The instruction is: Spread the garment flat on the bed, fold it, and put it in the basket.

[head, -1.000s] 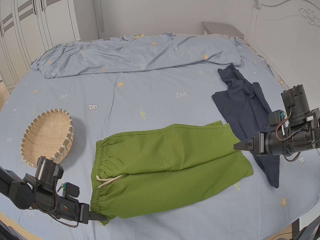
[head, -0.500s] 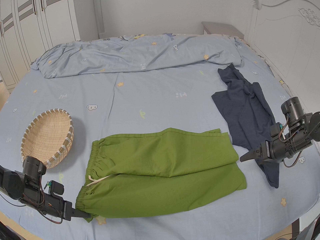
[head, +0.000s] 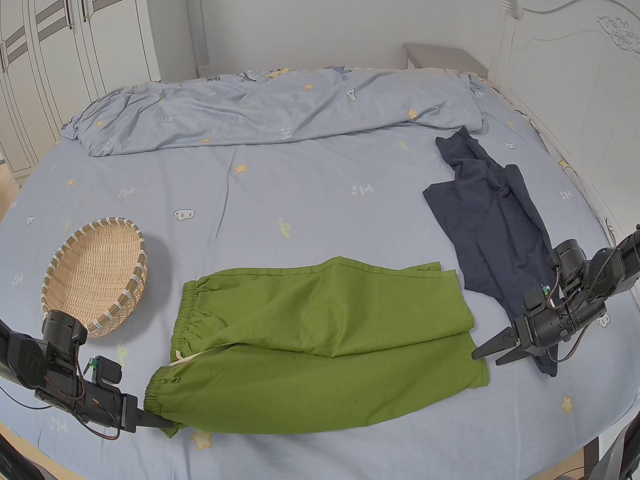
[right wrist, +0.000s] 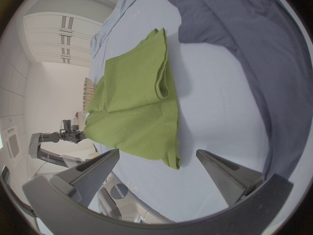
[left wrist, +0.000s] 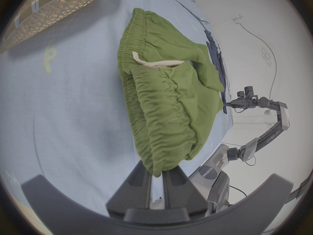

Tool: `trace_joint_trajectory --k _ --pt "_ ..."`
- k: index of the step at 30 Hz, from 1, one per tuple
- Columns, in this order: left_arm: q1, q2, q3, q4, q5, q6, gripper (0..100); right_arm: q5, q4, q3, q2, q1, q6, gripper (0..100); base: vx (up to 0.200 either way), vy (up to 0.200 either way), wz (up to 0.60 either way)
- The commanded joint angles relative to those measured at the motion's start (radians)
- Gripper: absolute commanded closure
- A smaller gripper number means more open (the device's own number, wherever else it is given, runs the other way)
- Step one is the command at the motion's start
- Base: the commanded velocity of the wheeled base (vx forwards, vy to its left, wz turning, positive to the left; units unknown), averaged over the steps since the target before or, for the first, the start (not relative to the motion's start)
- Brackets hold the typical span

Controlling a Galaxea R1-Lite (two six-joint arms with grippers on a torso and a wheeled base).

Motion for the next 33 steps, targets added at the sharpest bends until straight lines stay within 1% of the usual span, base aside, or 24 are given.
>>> trace_joint_trajectory --k 1,6,10,12,27,28,30,33 --pt "0.009 0.005 -0.024 0.006 -0.002 -0.001 100 0.032 0.002 0.017 0.055 -0.016 -0.017 0 0.000 0.000 0.00" --pt "0.007 0.004 -0.026 0.006 -0.002 -0.001 100 0.064 0.002 0.028 0.071 -0.015 -0.057 0 0.000 0.000 0.00" --pt "0.009 0.005 -0.032 0.006 -0.002 -0.001 100 0.219 -0.004 0.034 0.091 -0.027 -0.071 0 0.000 0.000 0.00" --pt "0.009 0.004 -0.032 0.004 -0.002 -0.001 100 0.243 -0.004 0.033 0.091 -0.036 -0.071 0 0.000 0.000 0.00" --pt "0.003 -0.001 -0.032 0.004 -0.002 -0.001 100 0.231 -0.011 0.028 0.117 -0.041 -0.074 0 0.000 0.000 0.00" --pt "0.003 -0.002 -0.032 0.006 -0.002 -0.001 100 0.210 -0.025 0.028 0.126 -0.042 -0.075 0 0.000 0.000 0.00" --pt "0.001 -0.002 -0.032 0.006 -0.002 -0.001 100 0.191 -0.045 0.036 0.129 -0.050 -0.075 0 0.000 0.000 0.00" --pt "0.000 -0.001 -0.032 0.004 -0.002 -0.001 100 0.190 -0.059 0.040 0.134 -0.044 -0.075 0 0.000 0.000 0.00"
